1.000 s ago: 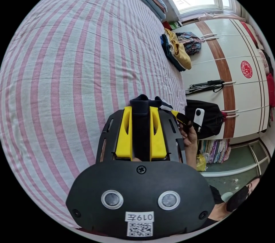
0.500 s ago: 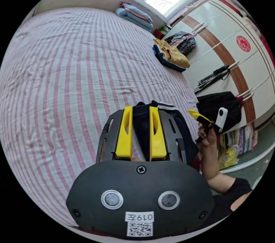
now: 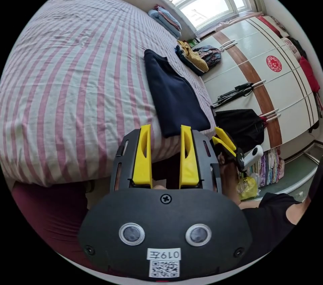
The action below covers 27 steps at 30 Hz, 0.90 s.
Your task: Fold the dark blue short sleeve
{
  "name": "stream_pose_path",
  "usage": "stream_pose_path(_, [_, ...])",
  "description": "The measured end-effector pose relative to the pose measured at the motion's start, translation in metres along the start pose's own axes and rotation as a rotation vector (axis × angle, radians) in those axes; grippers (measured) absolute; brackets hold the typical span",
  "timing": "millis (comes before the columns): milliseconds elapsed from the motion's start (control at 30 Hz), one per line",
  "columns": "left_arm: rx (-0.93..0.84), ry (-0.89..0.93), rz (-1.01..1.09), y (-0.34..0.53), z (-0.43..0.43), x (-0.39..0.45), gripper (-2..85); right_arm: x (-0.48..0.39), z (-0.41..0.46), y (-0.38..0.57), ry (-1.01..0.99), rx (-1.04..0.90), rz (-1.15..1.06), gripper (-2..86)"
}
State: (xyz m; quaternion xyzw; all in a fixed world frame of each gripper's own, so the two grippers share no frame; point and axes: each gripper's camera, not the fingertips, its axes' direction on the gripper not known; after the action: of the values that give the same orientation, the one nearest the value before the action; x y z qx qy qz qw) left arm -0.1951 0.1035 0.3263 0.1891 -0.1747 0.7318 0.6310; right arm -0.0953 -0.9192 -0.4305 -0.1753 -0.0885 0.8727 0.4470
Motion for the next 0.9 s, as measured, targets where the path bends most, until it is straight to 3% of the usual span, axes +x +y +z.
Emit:
stream_pose_path(133, [-0.001,0.083,-0.070,0.013,0.013,0.004,12.1,-0.084,0.019,0.005,0.373,-0.048,-0.344,11.5])
stream_pose_path(233, [-0.002,0.129,-0.128,0.022,0.021,0.007,11.8,-0.116,0.041,0.016,0.486,-0.068,-0.496,9.8])
stream_pose_path(333, [0.015,0.109,-0.114,0.034,0.021,0.021,11.1,-0.123,0.048,0.016,0.460,-0.098,-0.484,10.3])
stream_pose_path(500, [0.068,-0.099,0.114,0.072,0.012,0.068,7.8,-0.131,0.050,0.021,0.486,-0.102,-0.423,7.9])
stream_pose_path(567, [0.063,-0.397,0.330,0.101,0.022,0.111,6.8,-0.133,0.048,0.020,0.458,-0.089,-0.374,7.4])
stream_pose_path(667, [0.093,-0.669,0.535,0.134,0.045,0.156,6.8,-0.131,0.046,0.017,0.402,-0.076,-0.286,7.9])
stream_pose_path(900, [0.126,-0.667,0.528,0.152,0.071,0.183,6.0,-0.132,0.059,0.018,0.387,-0.100,-0.284,8.9])
